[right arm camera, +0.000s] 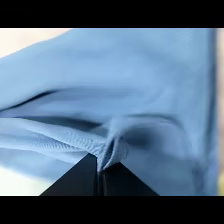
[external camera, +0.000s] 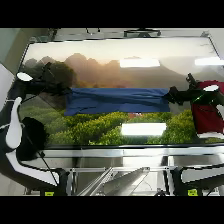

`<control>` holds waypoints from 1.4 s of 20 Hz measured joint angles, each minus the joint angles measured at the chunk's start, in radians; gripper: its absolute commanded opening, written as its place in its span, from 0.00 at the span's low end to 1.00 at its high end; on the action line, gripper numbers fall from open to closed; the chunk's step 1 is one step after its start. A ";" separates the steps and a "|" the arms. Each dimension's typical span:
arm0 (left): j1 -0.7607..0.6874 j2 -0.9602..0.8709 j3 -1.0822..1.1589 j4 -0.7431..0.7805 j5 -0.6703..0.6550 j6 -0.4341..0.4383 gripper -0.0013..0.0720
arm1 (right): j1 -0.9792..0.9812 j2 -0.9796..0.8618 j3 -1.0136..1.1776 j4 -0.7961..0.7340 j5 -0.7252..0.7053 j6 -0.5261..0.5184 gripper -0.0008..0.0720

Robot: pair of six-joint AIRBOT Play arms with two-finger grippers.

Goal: Fold the shirts.

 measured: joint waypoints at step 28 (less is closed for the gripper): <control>-0.013 -0.198 0.453 -0.087 -0.303 -0.092 0.17 | -0.018 -0.222 0.226 -0.107 0.138 -0.042 0.15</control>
